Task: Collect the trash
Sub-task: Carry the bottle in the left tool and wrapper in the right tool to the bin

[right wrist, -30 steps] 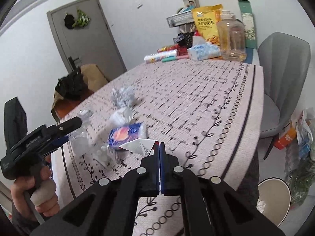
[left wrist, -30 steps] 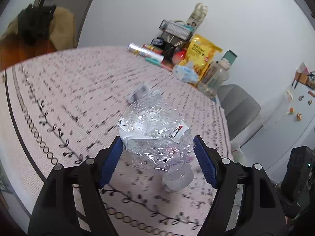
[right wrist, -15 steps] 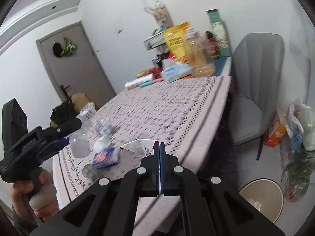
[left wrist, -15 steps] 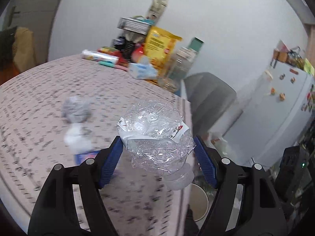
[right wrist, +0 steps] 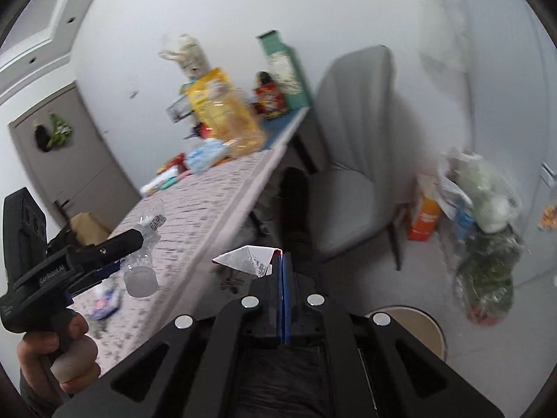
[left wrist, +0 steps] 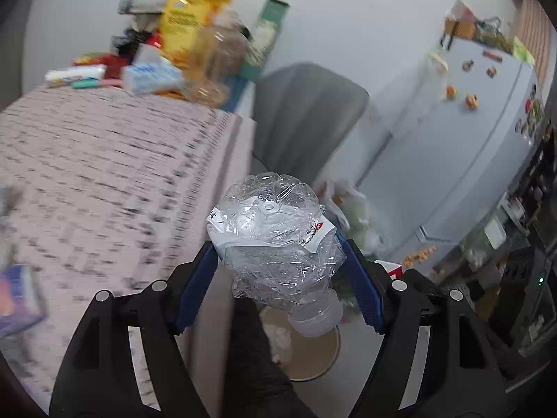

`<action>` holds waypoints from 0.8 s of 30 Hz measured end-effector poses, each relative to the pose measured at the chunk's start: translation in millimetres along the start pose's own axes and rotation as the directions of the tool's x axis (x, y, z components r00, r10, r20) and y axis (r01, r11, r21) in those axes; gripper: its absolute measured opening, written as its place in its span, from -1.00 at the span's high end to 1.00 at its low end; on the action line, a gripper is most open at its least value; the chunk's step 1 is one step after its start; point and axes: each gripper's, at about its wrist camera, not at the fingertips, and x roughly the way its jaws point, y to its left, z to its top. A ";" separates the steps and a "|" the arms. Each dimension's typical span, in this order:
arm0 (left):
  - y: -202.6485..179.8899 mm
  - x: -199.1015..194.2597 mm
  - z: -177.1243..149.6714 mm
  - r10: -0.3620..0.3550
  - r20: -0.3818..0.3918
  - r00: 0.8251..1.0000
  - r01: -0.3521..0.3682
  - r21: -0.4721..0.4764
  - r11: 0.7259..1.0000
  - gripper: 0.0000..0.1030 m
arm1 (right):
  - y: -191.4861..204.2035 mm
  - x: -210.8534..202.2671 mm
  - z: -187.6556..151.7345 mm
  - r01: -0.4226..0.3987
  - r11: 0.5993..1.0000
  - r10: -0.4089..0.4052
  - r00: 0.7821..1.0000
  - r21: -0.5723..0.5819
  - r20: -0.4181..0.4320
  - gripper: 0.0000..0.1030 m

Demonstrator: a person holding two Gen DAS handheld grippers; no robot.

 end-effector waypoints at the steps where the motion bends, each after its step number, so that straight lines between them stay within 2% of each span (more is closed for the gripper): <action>1: -7.4 11.3 -0.7 -0.006 -0.018 1.000 0.006 0.009 1.000 -0.42 | -8.6 1.2 -1.6 0.012 1.000 -0.012 1.000 0.013 -0.003 0.97; 10: -46.2 87.8 -21.6 -0.036 -0.163 0.986 0.041 0.032 0.999 -0.42 | -90.8 22.6 -30.2 0.133 0.984 -0.125 0.990 0.119 -0.072 0.97; 16: -56.5 128.6 -42.7 -0.029 -0.256 0.966 0.039 0.033 0.999 -0.42 | -132.2 40.7 -58.4 0.188 0.965 -0.166 0.977 0.185 -0.131 0.97; 24: -66.1 165.8 -66.2 -0.037 -0.347 0.937 0.050 0.030 0.998 -0.42 | -164.8 63.9 -85.7 0.233 0.946 -0.194 0.964 0.225 -0.181 0.97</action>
